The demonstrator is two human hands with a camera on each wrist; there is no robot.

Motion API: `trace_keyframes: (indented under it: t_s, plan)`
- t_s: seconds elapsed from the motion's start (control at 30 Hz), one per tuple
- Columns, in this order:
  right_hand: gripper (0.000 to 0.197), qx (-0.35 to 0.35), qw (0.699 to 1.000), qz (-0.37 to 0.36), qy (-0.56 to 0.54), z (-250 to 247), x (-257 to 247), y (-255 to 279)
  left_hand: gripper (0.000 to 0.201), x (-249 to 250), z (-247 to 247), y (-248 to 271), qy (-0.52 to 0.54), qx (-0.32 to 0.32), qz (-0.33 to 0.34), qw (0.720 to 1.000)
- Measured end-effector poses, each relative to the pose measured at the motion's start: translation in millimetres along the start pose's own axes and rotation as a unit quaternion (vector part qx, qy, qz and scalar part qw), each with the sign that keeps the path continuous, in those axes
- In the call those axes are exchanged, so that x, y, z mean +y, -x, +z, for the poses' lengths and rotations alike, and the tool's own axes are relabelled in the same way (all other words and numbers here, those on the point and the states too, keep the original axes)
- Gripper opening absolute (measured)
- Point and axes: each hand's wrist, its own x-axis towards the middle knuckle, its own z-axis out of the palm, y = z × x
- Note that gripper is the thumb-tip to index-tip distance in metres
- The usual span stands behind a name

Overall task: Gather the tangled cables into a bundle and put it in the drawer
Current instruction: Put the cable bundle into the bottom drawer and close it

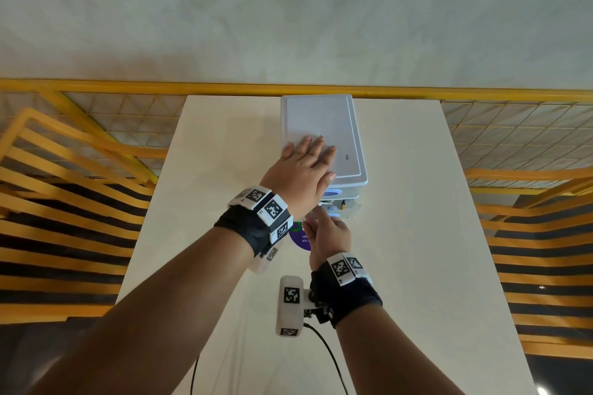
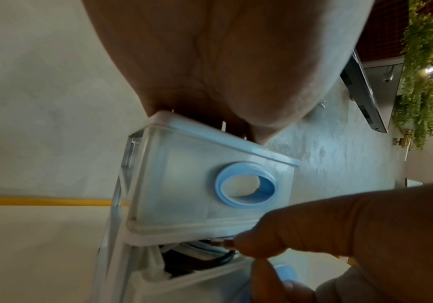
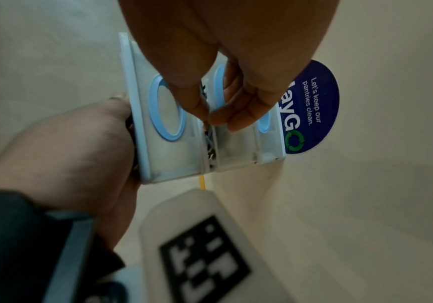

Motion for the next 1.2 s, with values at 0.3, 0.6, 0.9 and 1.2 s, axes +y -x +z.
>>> trace_keyframes:
  t_s: [0.3,0.6,0.9,1.2]
  plan:
    - [0.035,0.015,0.995,0.095,-0.030,3,-19,1,0.058,0,4,0,-0.001,0.004,-0.001,1.000]
    - [0.013,-0.096,0.989,0.049,-0.104,-6,-29,7,0.075,-1,4,0,-0.006,0.003,0.004,1.000]
    - [0.016,-0.051,0.978,0.135,-0.152,-8,-40,1,0.080,-2,4,-1,-0.001,0.002,0.009,1.000]
    - [0.020,-0.056,0.963,0.170,-0.203,-6,-40,1,0.080,-3,4,0,0.003,0.000,0.010,1.000]
